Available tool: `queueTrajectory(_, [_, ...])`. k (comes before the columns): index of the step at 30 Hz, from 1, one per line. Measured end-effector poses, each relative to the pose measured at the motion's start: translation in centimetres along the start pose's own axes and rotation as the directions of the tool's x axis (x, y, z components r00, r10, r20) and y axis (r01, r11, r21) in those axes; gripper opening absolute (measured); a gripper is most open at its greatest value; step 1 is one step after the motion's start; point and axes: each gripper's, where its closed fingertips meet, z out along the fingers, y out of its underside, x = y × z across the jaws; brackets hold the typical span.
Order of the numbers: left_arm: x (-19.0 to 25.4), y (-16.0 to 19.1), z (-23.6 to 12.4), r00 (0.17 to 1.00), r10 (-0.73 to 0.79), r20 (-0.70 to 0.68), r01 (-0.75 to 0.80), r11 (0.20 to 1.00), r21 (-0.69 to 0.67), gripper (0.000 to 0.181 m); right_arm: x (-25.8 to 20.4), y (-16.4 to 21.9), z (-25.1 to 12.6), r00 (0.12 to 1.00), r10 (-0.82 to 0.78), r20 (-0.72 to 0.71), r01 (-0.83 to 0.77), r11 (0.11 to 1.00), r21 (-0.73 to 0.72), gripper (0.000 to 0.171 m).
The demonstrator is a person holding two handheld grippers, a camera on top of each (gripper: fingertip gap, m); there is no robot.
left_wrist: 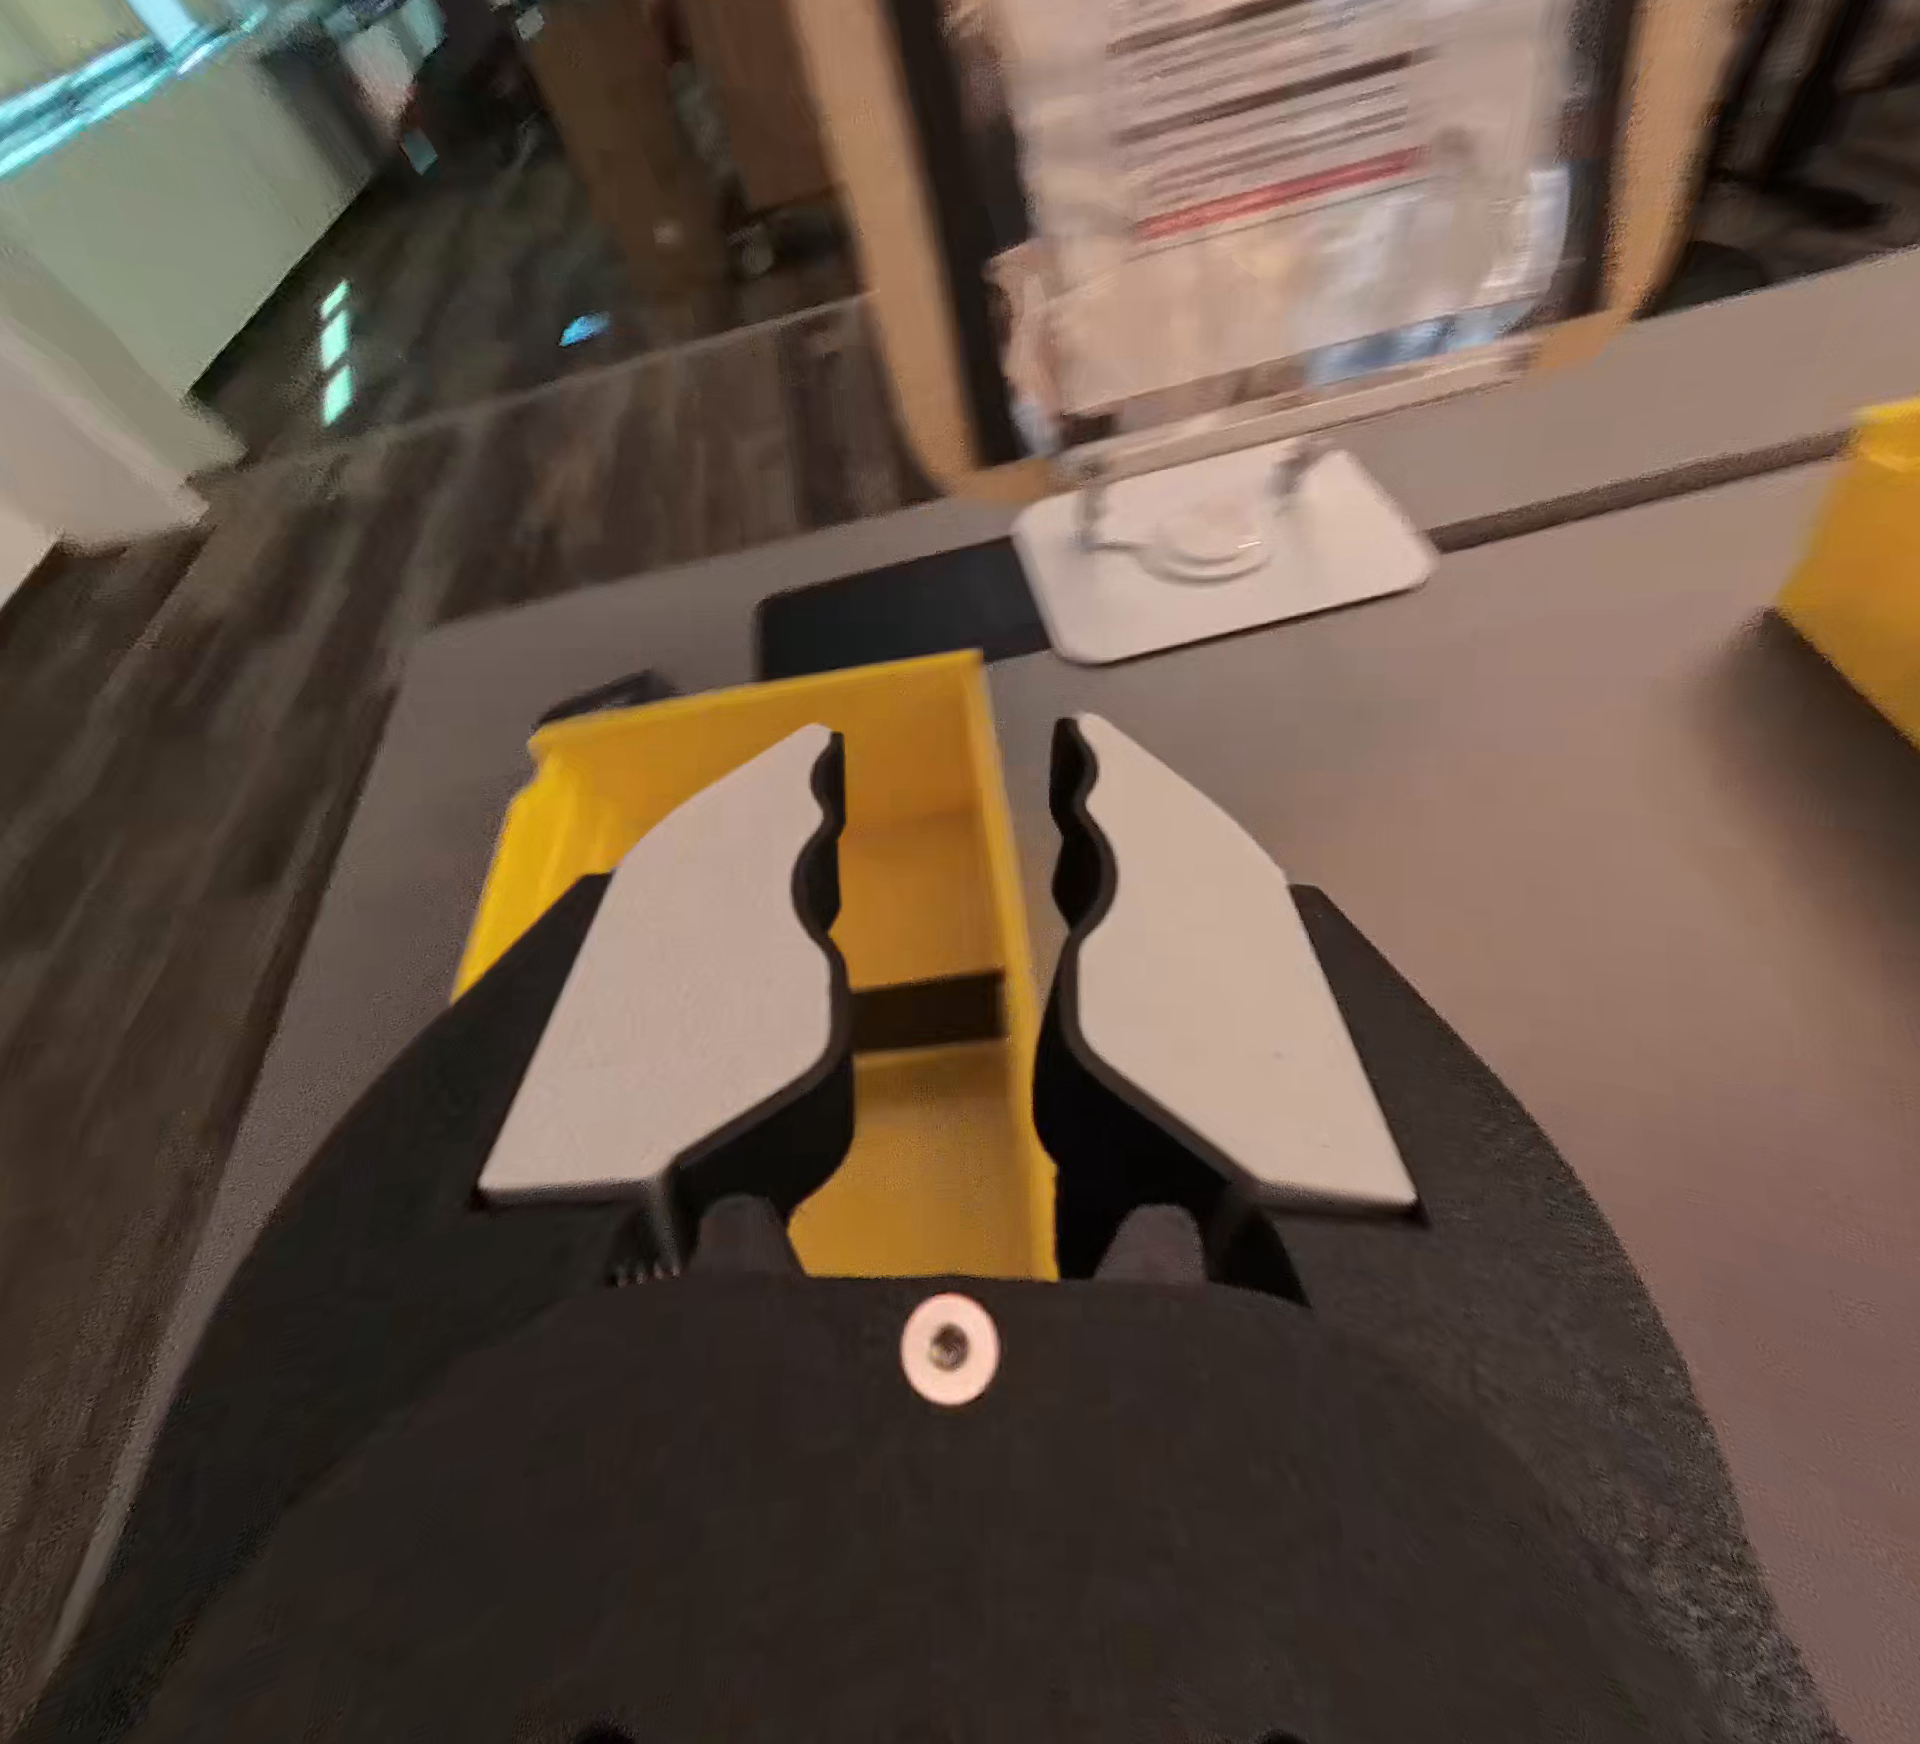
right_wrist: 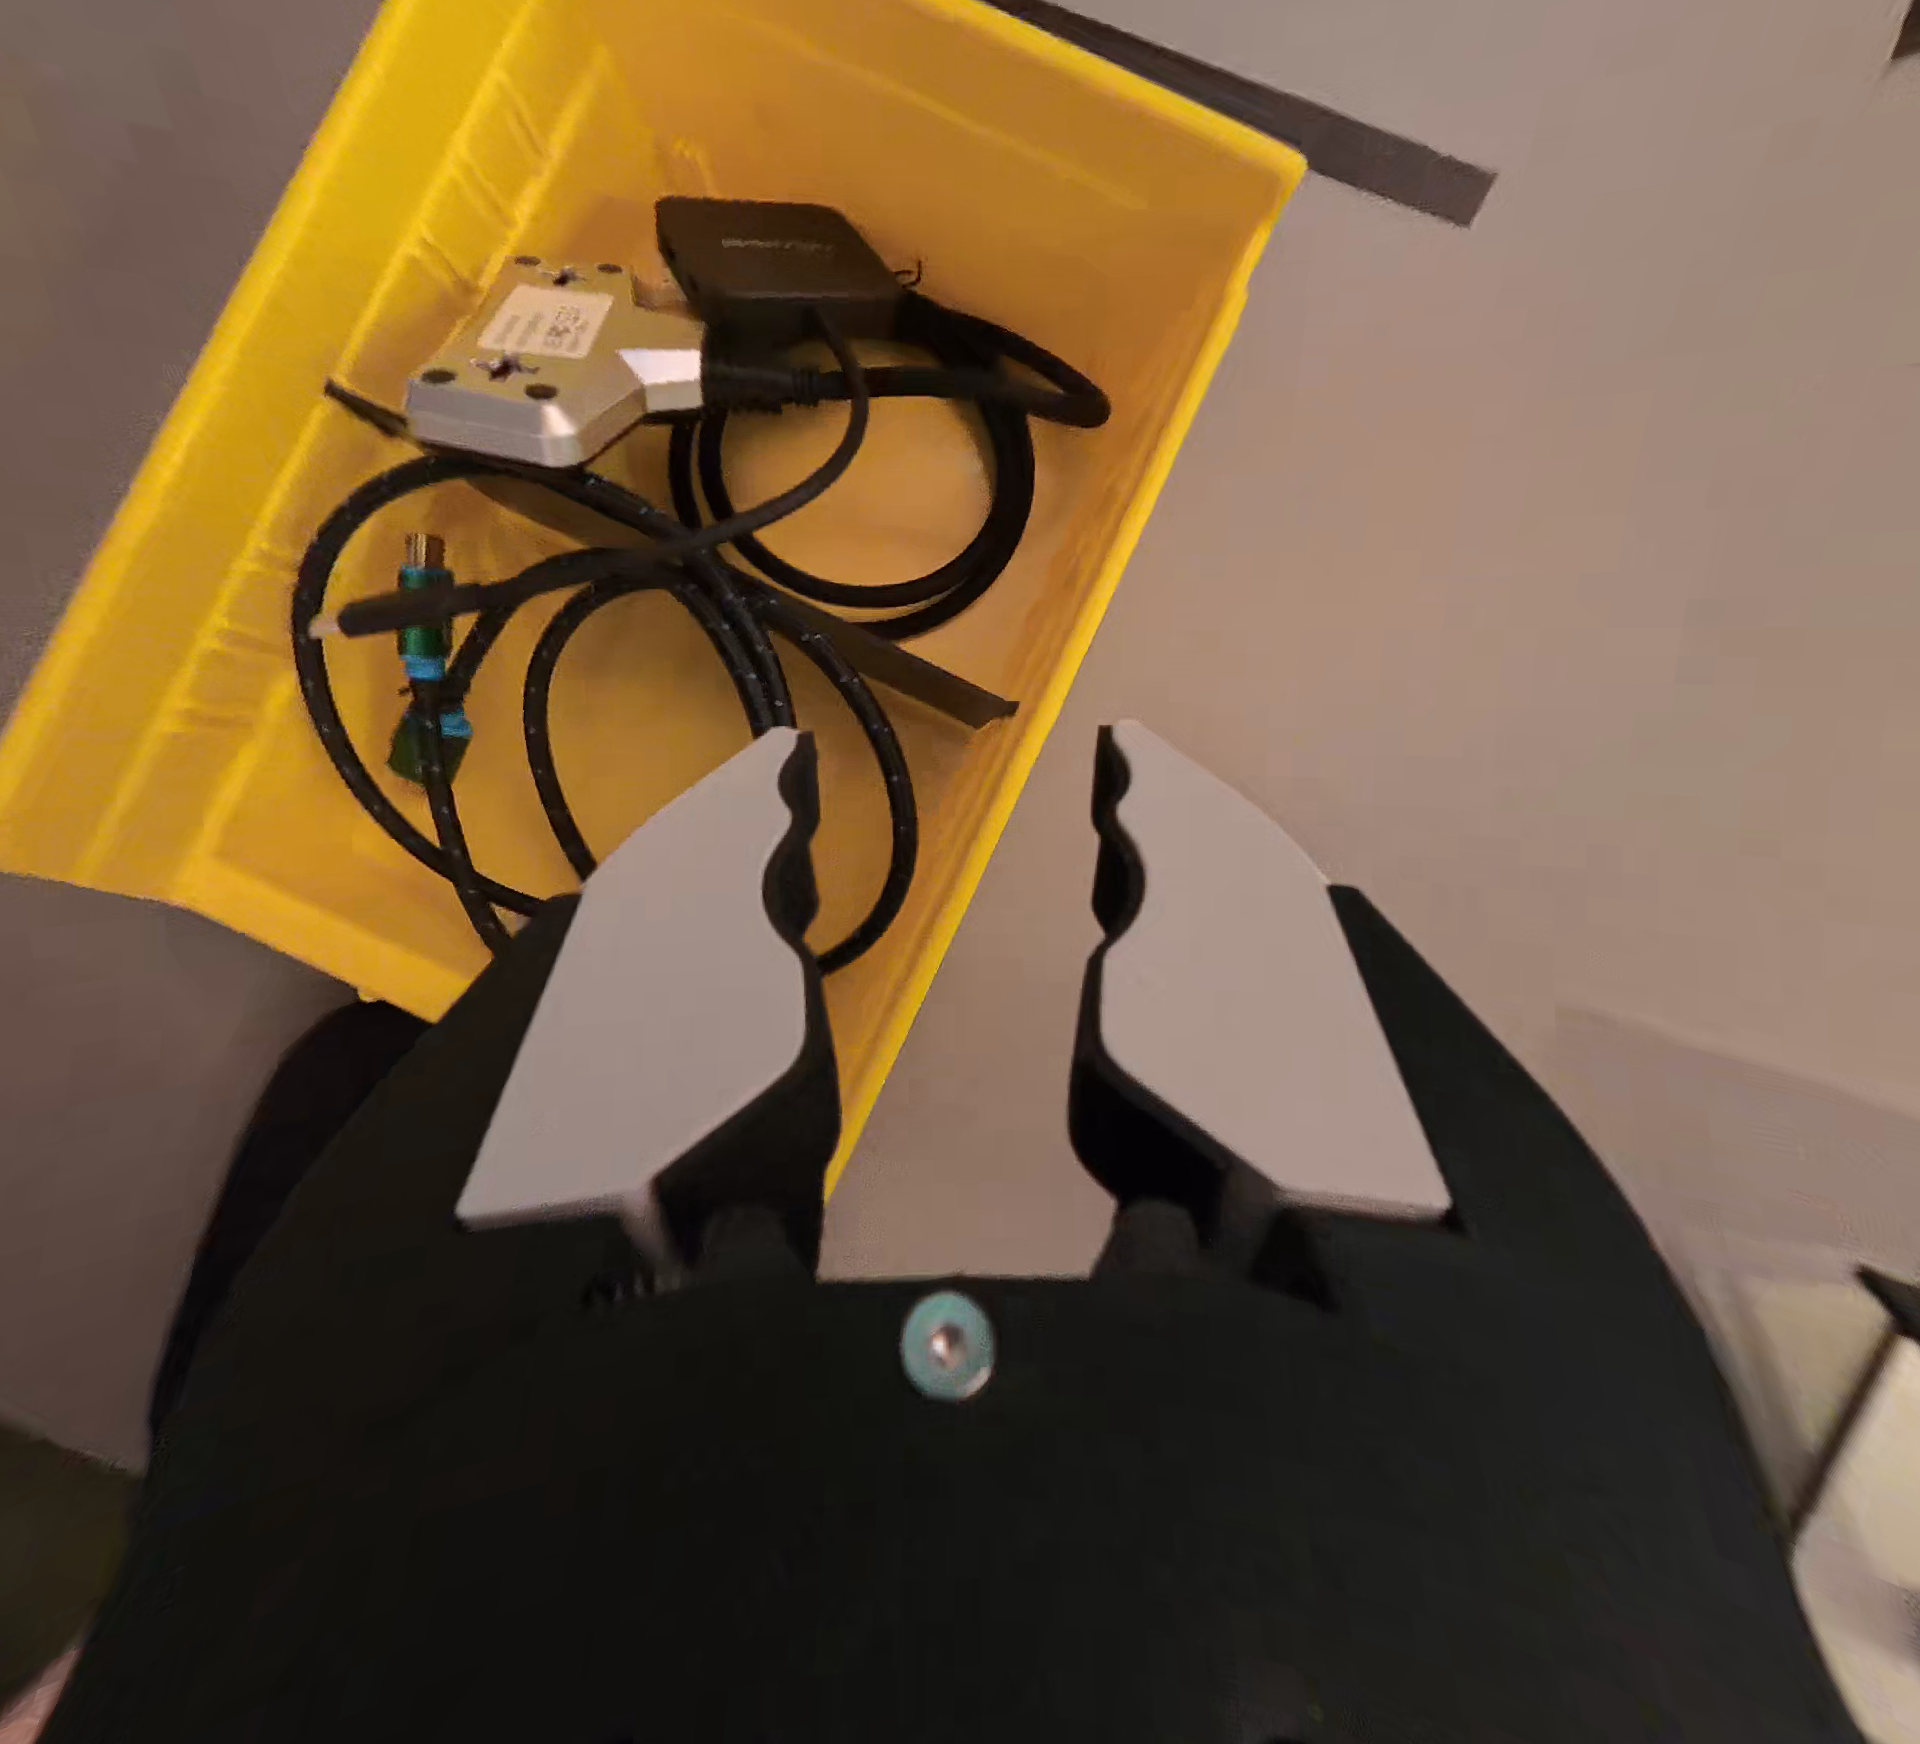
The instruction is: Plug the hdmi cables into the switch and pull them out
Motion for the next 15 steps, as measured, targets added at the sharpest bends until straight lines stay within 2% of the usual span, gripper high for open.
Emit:
queueTrajectory(4, [-9.6,7.7,-2.0,0.945,-0.048,0.323,0.143,0.95,-0.278,0.059,1.2,0.1,0.7,0.998,0.05,-0.03,-0.05,0.999,0.002,0.059])
queueTrajectory(5, [-10.8,9.7,-2.2,0.935,-0.048,0.351,0.179,0.919,-0.351,0.063,1.2,0.5,1.0,0.997,0.064,-0.038,-0.065,0.998,-0.022,0.06])
queueTrajectory(8, [-11.7,14.2,-1.8,0.943,-0.073,0.324,0.239,0.826,-0.51,0.065,0.6,2.2,2.1,0.987,0.16,-0.015,-0.161,0.977,-0.14,0.06])
queueTrajectory(12, [-13.2,16.8,0.0,0.934,-0.126,0.333,0.299,0.785,-0.543,0.065,-0.1,3.7,3.7,0.98,0.201,0.0,-0.194,0.946,-0.259,0.06])
queueTrajectory(15, [-15.8,19.2,0.5,0.9,-0.15,0.41,0.374,0.751,-0.545,0.068,-0.3,4.2,4.5,0.985,0.173,-0.021,-0.171,0.937,-0.305,0.059])
